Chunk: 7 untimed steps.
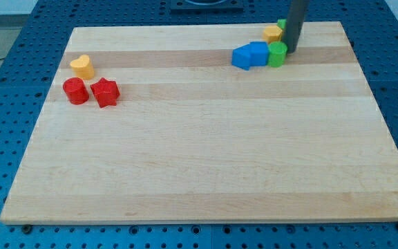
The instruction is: Push green circle close to the red star
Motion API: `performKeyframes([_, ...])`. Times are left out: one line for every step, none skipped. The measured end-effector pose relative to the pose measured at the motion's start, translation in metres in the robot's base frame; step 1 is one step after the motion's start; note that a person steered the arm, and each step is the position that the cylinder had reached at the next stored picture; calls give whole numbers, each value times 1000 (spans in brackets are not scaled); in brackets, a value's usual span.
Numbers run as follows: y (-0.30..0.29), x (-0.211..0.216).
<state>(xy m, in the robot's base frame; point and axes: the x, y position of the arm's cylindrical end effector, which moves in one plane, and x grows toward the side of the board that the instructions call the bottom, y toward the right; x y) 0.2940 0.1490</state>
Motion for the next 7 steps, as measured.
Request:
performKeyframes([-34, 48])
performKeyframes([-82, 61])
performKeyframes([-161, 60])
performKeyframes([-162, 79])
performKeyframes([-129, 101])
performKeyframes([-103, 127])
performKeyframes([-99, 148])
